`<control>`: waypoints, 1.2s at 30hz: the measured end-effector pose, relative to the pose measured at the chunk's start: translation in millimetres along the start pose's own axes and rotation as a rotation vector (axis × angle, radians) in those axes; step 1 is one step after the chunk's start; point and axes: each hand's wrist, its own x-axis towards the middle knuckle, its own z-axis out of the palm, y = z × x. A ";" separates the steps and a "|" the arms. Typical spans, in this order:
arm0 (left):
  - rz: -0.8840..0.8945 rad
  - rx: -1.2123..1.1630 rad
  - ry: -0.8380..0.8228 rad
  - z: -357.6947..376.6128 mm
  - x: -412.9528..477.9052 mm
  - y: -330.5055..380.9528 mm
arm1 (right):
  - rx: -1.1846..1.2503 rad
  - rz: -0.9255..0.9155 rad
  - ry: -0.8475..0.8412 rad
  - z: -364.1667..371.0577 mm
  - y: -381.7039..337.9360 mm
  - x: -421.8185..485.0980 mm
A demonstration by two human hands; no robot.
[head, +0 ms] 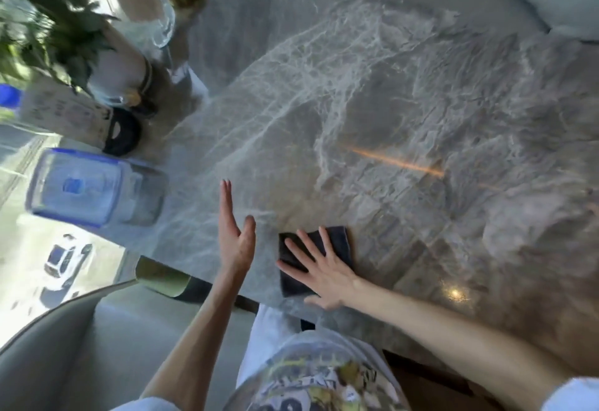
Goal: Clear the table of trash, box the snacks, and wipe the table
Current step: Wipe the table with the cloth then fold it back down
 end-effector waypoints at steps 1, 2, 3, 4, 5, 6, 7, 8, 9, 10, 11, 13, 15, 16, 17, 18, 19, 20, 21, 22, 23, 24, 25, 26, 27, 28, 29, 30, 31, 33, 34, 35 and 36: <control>-0.024 0.043 -0.037 0.8 -10.5 0.8 | -0.008 0.000 -0.013 0.3 -2.1 -5.7; -0.038 0.117 -0.106 3.4 -19.6 1.9 | -0.009 0.007 -0.034 1.7 -5.1 -11.5; -0.009 0.222 -0.204 7.3 -27.7 1.0 | 0.002 0.024 -0.068 4.1 -9.8 -17.4; 0.078 0.352 -0.318 11.8 -35.5 -1.2 | 0.022 0.055 -0.115 7.1 -17.2 -23.0; 0.212 0.480 -0.445 17.3 -43.8 -5.2 | 0.045 0.100 -0.147 11.2 -25.4 -28.0; 0.351 0.594 -0.570 23.0 -51.9 -10.6 | 0.068 0.146 -0.149 16.4 -33.0 -31.7; 0.466 0.670 -0.667 26.7 -60.4 -17.1 | 0.077 0.170 -0.118 22.1 -41.1 -35.8; 0.531 0.703 -0.709 27.8 -67.5 -22.7 | 0.062 0.167 -0.073 26.4 -49.8 -39.4; 0.554 0.704 -0.712 27.4 -72.1 -27.8 | 0.040 0.149 -0.027 31.2 -58.7 -42.7; 0.535 0.678 -0.699 25.1 -76.5 -31.2 | 0.040 0.125 0.026 36.7 -67.7 -46.1; 0.494 0.648 -0.678 21.6 -80.0 -33.3 | 0.060 0.098 0.093 41.2 -75.2 -50.1; 0.412 0.578 -0.622 11.6 -84.2 -34.3 | 0.185 0.085 0.179 38.3 -78.0 -58.9; 0.323 0.483 -0.589 0.7 -86.0 -34.5 | 0.404 0.094 0.135 28.3 -70.3 -64.4; 0.224 0.409 -0.591 -3.7 -86.5 -31.0 | 0.601 0.129 0.043 18.4 -61.2 -64.5; 0.084 0.308 -0.597 -6.4 -86.1 -24.0 | 0.836 0.210 -0.072 5.2 -50.0 -65.5; -0.074 0.190 -0.597 -7.8 -84.0 -14.5 | 1.055 0.309 -0.167 -9.3 -38.2 -66.6; -0.221 0.078 -0.589 -8.4 -81.1 -4.0 | 1.234 0.404 -0.231 -23.1 -26.4 -67.6; -0.347 -0.018 -0.577 -8.1 -77.5 6.3 | 1.392 0.494 -0.270 -35.3 -15.3 -68.8; -0.458 -0.087 -0.577 -7.4 -73.5 16.3 | 1.545 0.565 -0.283 -44.9 -6.4 -71.0; -0.549 -0.128 -0.611 -7.1 -69.1 25.9 | 1.699 0.617 -0.275 -53.0 0.8 -74.2; -0.613 -0.152 -0.673 -6.9 -64.3 35.5 | 1.846 0.645 -0.235 -62.0 6.9 -77.4; -0.647 -0.181 -0.747 -7.5 -60.2 44.7 | 1.986 0.655 -0.175 -72.0 10.7 -80.7; -0.659 -0.217 -0.813 -8.8 -55.5 53.6 | 2.110 0.664 -0.119 -81.7 13.8 -81.9; -0.660 -0.251 -0.854 -10.6 -49.4 61.3 | 2.214 0.681 -0.062 -91.7 16.3 -80.9; -0.650 -0.275 -0.867 -12.6 -41.8 68.1 | 2.287 0.699 -0.001 -102.4 18.8 -79.6; -0.621 -0.288 -0.871 -16.2 -32.3 73.4 | 2.357 0.691 0.058 -113.4 21.0 -77.8; -0.582 -0.292 -0.875 -20.6 -21.2 78.6 | 2.413 0.663 0.106 -122.6 23.7 -74.7; -0.544 -0.297 -0.882 -25.8 -9.0 83.9 | 2.466 0.620 0.135 -131.9 25.9 -71.2; -0.519 -0.315 -0.892 -32.3 4.0 89.2 | 2.500 0.570 0.146 -140.2 27.9 -67.7; -0.475 -0.346 -0.898 -46.0 30.6 97.1 | 2.476 0.495 0.149 -155.8 30.5 -58.4; -0.442 -0.328 -0.901 -53.3 42.5 100.1 | 2.415 0.478 0.166 -161.3 31.9 -51.9; -0.413 -0.308 -0.903 -60.5 53.0 105.0 | 2.337 0.465 0.198 -166.3 33.2 -44.4; -0.389 -0.276 -0.897 -68.0 62.8 109.6 | 2.262 0.457 0.245 -170.7 34.1 -36.2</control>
